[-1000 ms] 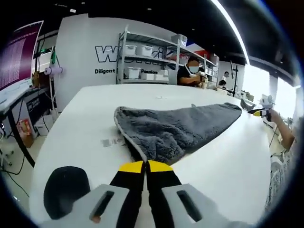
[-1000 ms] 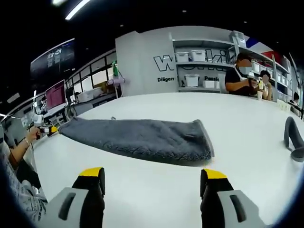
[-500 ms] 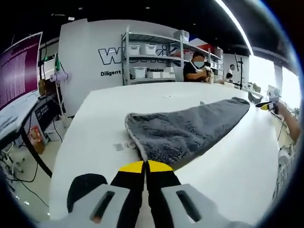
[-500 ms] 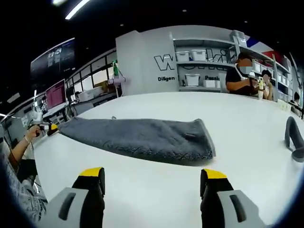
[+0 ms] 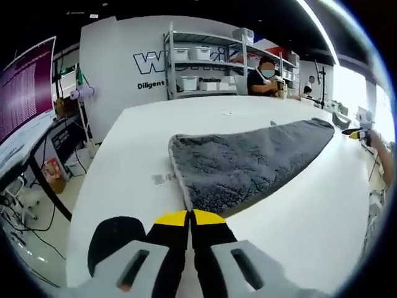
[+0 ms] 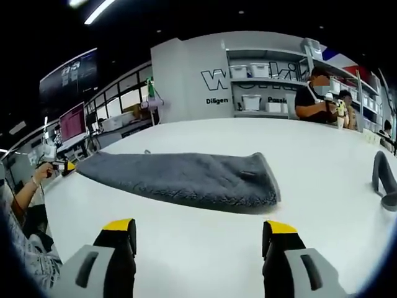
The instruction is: Fold the towel on the table until its edges align and the towel forms a compact rectangular stack.
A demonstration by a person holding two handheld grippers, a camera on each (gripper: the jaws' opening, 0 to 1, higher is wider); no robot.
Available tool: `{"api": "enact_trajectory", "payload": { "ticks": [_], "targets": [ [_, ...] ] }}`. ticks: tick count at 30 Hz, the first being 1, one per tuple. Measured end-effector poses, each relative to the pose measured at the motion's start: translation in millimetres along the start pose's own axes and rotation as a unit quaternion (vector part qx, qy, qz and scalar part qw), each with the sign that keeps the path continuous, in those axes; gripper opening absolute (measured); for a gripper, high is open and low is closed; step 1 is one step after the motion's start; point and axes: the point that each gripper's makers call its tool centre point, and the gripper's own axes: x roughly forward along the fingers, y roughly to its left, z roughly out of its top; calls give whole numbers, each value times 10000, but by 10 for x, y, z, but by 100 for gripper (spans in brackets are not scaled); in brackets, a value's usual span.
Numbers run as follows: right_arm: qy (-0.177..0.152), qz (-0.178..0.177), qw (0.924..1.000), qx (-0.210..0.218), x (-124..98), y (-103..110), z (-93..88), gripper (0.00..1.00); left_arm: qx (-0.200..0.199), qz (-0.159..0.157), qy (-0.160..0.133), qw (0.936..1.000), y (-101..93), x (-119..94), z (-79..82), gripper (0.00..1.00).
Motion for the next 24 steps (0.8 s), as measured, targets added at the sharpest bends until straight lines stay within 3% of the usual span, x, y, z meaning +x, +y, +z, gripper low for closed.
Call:
{"api": "enact_trajectory", "payload": {
  "ticks": [2,4,6,11,15,21,24],
  "targets": [
    [-7,-1,10000,-9,-5,-3,13,88,-121,31,74,9999,18,-10,-31,8],
    [-11,-7,10000,-22,-10,-7,23,88,-175,0,162,9997,18,-34,-57,19],
    [-29,-22,10000,-35,-15,-20,49,88,-453,-31,-40,9990,-10,-78,-5,27],
    [-17,-55,10000,-76,-5,-52,88,86,-660,-223,-250,9973,-107,-226,66,33],
    [39,-69,9999,-139,1,-103,122,83,-886,-290,-395,9949,-177,-313,90,54],
    [167,-143,9988,-435,-12,-237,169,81,-1020,-755,-786,9888,-443,-447,152,57],
    [232,-195,9979,-569,-4,-312,185,81,-995,-1020,-746,9870,-625,-490,131,61]
  ]
}}
